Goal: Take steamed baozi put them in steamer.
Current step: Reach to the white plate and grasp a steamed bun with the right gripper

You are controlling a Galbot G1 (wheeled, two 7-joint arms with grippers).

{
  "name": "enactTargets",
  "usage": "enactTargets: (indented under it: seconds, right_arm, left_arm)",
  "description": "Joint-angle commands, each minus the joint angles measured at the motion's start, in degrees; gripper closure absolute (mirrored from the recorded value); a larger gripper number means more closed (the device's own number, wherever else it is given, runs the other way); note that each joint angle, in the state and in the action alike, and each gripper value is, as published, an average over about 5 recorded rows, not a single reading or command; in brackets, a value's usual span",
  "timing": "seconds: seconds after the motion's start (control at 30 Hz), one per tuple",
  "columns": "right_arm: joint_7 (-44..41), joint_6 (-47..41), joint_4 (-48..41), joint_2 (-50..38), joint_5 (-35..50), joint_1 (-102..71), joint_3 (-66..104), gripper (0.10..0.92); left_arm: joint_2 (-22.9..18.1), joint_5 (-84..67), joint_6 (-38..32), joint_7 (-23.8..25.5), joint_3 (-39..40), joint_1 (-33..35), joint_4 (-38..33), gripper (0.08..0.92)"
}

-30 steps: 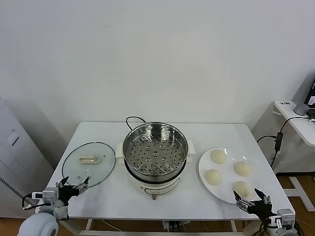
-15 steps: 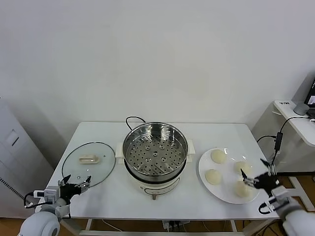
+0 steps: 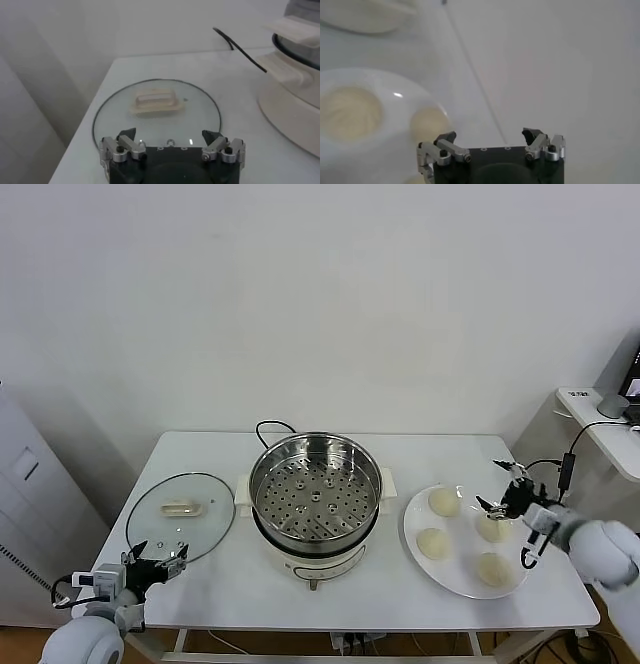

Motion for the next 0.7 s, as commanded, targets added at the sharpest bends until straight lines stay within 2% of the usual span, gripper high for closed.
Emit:
enactTargets:
  seconds: [0.03, 0.23, 0.47, 0.7]
  right_arm:
    - [-18.5, 2.2, -12.0, -3.8, 2.9, 28.8, -27.7, 0.203]
    - [-23.0, 6.6, -20.4, 1.1, 5.5, 40.9, -40.5, 0.203]
    - [-27.1, 12.5, -29.4, 9.3, 3.9, 45.7, -45.5, 0.203]
    - [-28.5, 16.7, -35.7, 15.2, -3.3, 45.7, -45.2, 0.203]
  left_arm:
    - [-0.6, 2.4, 0.6, 0.3, 0.1, -0.1, 0.1, 0.177]
    - [-0.8, 2.6, 0.9, 0.6, 0.2, -0.4, 0.7, 0.177]
    - [-0.8, 2.6, 1.3, 1.3, 0.3, -0.9, 1.0, 0.177]
    - [-0.7, 2.7, 1.5, 1.6, 0.3, -1.1, 1.2, 0.177]
